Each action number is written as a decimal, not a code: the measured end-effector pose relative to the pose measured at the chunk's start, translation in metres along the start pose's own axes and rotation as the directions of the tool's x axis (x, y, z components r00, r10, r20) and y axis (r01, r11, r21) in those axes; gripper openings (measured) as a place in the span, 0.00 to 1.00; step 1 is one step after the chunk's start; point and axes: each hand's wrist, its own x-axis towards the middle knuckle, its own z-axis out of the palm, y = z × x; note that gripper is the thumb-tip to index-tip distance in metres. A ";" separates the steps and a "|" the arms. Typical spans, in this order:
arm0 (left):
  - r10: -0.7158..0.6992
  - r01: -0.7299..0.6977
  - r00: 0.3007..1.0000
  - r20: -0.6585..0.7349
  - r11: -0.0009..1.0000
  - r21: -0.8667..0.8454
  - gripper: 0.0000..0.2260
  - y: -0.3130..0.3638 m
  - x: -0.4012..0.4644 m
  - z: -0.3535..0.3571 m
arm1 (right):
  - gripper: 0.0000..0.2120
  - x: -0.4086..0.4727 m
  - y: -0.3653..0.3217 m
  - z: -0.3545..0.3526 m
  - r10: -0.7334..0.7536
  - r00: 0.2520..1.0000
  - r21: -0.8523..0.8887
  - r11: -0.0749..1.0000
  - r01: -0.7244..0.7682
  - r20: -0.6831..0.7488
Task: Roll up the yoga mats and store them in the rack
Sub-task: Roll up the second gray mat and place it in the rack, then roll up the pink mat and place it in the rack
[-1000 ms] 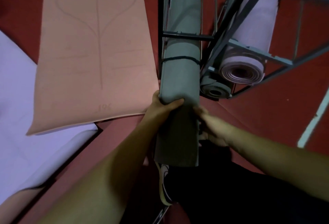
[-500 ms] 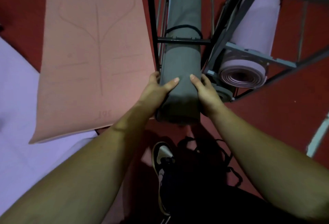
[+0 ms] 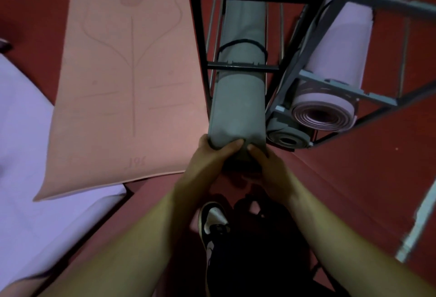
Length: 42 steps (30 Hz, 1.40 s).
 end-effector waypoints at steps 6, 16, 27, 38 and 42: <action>0.041 -0.040 0.999 -0.003 0.991 -0.129 0.20 0.026 0.038 0.013 | 0.23 0.042 -0.030 -0.005 -0.046 0.997 -0.040 0.998 0.048 0.058; 0.123 -0.123 0.992 0.002 0.989 -0.080 0.48 0.059 0.123 0.017 | 0.16 0.100 -0.079 -0.003 -0.076 0.997 -0.038 0.996 0.077 0.014; 0.145 -0.139 0.989 -0.038 0.982 0.132 0.44 0.068 0.126 0.016 | 0.19 0.113 -0.082 0.003 -0.073 0.997 0.043 0.996 0.075 -0.040; -0.130 0.120 0.991 0.012 0.942 0.313 0.28 0.007 0.038 -0.062 | 0.17 0.046 -0.029 -0.017 0.016 0.933 -0.376 0.912 -0.161 -0.360; -0.225 0.160 0.974 0.016 0.742 0.651 0.20 -0.043 -0.007 -0.150 | 0.12 0.004 -0.005 0.010 0.157 0.985 -0.938 0.346 0.019 0.078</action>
